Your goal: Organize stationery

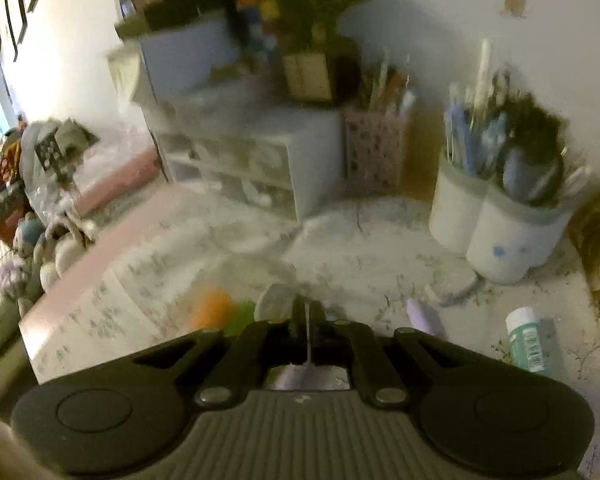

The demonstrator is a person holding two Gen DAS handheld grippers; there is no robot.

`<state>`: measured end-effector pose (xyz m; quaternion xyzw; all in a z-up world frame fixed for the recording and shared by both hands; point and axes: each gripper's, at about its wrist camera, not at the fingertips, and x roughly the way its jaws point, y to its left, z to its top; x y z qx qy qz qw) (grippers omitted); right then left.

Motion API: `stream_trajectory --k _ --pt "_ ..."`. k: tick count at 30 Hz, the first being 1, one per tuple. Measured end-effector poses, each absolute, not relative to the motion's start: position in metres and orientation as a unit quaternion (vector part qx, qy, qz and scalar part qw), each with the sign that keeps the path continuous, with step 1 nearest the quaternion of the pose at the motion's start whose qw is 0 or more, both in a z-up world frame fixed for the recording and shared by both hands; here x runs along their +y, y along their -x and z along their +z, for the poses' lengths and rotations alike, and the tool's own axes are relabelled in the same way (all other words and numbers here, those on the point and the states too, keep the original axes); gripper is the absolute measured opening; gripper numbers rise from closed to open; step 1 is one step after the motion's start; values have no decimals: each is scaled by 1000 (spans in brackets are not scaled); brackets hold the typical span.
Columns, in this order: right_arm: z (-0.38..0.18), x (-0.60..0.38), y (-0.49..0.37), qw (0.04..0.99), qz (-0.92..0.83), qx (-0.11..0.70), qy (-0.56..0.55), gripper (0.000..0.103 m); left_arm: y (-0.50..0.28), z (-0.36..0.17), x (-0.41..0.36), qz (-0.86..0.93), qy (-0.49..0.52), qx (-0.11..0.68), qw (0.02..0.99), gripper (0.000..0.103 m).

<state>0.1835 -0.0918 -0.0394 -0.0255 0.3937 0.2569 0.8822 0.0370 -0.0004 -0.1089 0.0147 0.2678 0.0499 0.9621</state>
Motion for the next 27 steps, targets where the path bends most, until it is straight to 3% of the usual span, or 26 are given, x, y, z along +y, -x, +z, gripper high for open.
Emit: stream_trajectory --k 2,4,7,10,17,19,22,27 --pt "-49 -97 -188 879 269 393 36 24 -37 -109 0 49 -15 267 962 73" --pt "-54 -101 -187 889 265 366 83 39 -38 -109 1 47 -14 267 962 73" --pt "-61 -105 -176 879 296 338 161 54 -39 -109 2 46 -13 268 962 73" --pt "-72 -107 -169 855 330 324 233 61 -39 -109 2 46 -11 269 962 73" --pt "-91 -85 -178 812 358 294 355 59 -41 -108 3 50 -10 271 961 73" --pt "-94 -76 -178 798 378 287 371 35 -41 -109 3 50 -9 270 961 73" --pt "-86 -75 -179 813 356 289 359 18 -41 -109 2 52 -8 270 961 73" --pt "-53 -97 -182 855 334 320 234 17 -41 -109 0 52 -10 269 962 73"
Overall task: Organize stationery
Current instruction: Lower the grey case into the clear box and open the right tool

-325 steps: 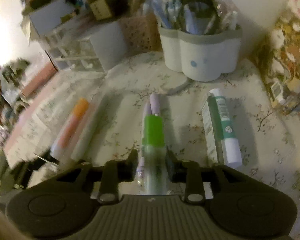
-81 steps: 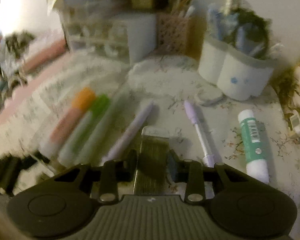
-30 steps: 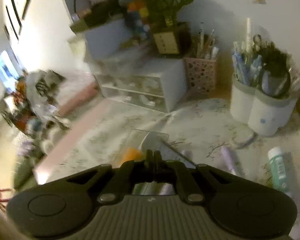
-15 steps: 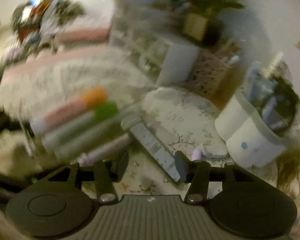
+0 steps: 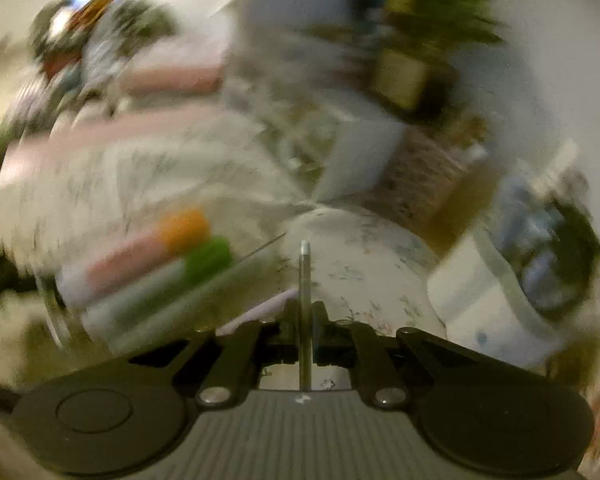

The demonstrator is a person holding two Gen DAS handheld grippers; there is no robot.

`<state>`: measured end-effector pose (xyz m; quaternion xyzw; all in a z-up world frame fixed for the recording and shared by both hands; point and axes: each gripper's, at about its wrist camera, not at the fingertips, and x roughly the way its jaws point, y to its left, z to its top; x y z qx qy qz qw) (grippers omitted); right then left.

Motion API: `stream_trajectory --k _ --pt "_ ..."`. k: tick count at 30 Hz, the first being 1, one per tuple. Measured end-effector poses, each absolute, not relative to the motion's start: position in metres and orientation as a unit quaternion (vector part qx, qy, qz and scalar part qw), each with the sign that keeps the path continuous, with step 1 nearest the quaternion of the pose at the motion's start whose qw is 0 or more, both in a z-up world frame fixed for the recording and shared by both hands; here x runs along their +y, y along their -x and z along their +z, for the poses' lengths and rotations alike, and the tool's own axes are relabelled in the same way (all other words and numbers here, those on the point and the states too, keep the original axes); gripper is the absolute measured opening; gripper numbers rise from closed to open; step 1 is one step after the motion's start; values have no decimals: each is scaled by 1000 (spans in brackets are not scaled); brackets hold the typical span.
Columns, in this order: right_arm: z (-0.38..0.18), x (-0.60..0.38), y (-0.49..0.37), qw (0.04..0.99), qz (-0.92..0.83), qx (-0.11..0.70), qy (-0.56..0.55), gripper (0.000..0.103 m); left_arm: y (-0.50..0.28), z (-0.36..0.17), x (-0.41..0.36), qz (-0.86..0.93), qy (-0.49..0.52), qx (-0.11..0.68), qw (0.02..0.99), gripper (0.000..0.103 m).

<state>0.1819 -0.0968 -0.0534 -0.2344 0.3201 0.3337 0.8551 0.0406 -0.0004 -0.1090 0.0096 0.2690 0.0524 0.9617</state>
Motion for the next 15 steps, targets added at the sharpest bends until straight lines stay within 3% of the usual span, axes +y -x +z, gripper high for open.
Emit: stream_trajectory --k 4,9,15 --pt "-34 -113 -192 875 301 364 111 17 -40 -110 0 51 -11 268 962 73" --pt "-17 -127 -202 834 316 434 -123 17 -40 -110 0 51 -14 266 963 73" --pt "-38 -103 -201 801 256 504 -197 17 -40 -110 -1 50 -19 265 963 73"
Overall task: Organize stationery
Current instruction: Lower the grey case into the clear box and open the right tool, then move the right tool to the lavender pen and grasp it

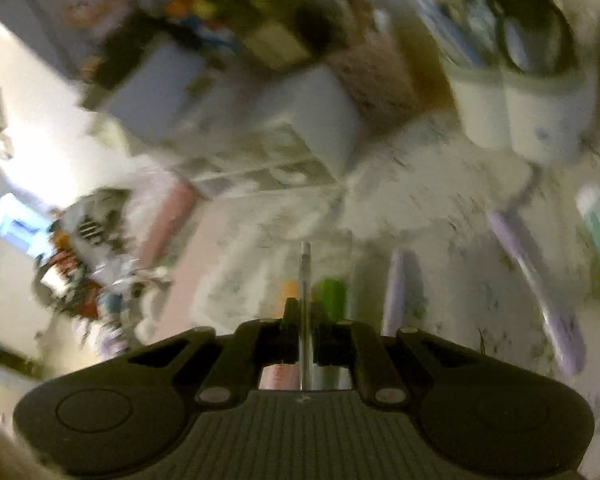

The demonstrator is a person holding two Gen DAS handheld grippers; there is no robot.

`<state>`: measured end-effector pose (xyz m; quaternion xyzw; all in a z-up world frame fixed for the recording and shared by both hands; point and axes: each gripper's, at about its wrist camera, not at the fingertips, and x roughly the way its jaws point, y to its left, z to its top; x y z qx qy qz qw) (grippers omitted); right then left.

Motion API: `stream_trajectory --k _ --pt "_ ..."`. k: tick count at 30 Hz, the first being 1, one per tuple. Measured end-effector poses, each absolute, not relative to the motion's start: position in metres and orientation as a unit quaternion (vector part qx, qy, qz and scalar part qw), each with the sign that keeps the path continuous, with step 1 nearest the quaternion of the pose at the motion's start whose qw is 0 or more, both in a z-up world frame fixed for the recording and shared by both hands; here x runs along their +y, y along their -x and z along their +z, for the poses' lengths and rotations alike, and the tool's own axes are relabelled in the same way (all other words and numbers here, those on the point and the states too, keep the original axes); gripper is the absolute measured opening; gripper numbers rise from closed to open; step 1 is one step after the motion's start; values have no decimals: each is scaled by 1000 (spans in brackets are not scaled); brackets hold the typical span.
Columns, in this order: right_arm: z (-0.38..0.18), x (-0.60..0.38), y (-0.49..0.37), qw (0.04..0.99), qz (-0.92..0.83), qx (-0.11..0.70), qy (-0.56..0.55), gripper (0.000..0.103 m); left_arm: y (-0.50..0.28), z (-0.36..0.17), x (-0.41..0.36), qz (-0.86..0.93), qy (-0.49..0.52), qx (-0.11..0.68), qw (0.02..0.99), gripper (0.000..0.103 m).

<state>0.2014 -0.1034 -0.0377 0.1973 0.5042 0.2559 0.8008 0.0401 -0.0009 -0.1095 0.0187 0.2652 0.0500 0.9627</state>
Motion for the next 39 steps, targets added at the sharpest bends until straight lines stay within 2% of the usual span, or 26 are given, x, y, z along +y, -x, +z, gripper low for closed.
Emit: stream_trajectory --k 4,6,19,27,34,39 --pt "-49 -80 -199 818 209 511 -159 18 -40 -109 -1 48 -24 266 963 73" --pt "-50 -73 -197 817 212 519 -133 21 -40 -109 -1 46 -23 266 963 73" --pt "-45 -55 -190 828 248 501 -46 20 -41 -109 0 47 -20 267 962 73" --pt "-49 -58 -192 803 286 520 -50 25 -41 -109 0 45 -25 267 962 73" --pt "-34 -106 -196 830 275 470 -119 25 -42 -108 -1 46 -23 269 962 73" --pt "-53 -123 -208 848 211 480 -71 26 -41 -107 -8 53 -52 265 961 73"
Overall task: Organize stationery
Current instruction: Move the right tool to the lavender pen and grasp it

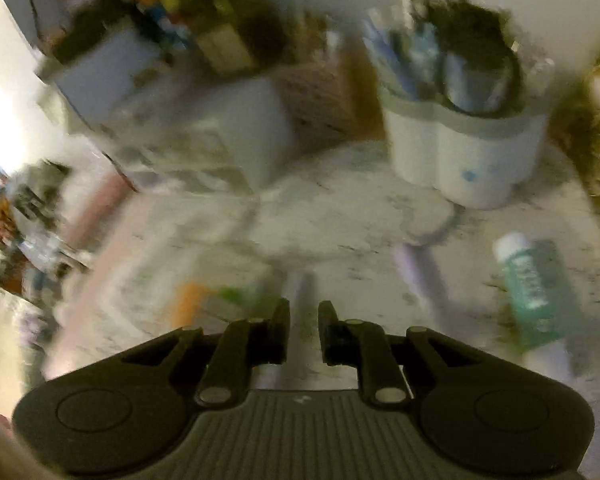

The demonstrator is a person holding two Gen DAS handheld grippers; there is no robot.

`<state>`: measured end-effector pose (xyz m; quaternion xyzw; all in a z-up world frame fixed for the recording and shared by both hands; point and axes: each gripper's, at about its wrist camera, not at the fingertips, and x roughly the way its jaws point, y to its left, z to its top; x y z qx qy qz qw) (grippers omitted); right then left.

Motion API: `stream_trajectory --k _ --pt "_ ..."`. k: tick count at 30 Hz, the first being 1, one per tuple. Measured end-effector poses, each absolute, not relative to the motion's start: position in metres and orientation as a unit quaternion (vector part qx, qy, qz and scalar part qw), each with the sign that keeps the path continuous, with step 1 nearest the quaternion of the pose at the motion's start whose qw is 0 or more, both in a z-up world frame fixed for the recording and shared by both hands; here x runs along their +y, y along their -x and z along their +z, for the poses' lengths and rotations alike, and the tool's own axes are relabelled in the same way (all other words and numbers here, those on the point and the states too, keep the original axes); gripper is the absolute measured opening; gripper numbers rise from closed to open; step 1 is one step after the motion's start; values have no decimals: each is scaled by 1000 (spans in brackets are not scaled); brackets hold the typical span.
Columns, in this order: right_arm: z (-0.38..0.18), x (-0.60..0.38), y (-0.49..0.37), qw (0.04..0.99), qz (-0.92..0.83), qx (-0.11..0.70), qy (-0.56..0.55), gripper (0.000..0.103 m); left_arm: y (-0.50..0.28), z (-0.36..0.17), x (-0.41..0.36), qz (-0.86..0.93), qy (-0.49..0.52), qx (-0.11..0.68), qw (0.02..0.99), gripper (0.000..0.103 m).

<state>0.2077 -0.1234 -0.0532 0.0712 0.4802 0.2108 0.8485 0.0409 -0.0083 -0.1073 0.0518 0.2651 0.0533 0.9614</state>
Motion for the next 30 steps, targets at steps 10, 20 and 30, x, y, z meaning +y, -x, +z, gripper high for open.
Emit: stream_trajectory --k 10,20,30 --pt "-53 -139 -219 874 163 457 -18 26 -40 -107 -11 56 -68 265 960 73" --pt "-85 -155 -216 854 164 489 61 27 -37 -110 -29 68 -148 247 955 72" --pt "-55 -196 -214 845 205 468 -156 24 -35 -114 -41 74 -199 228 950 72"
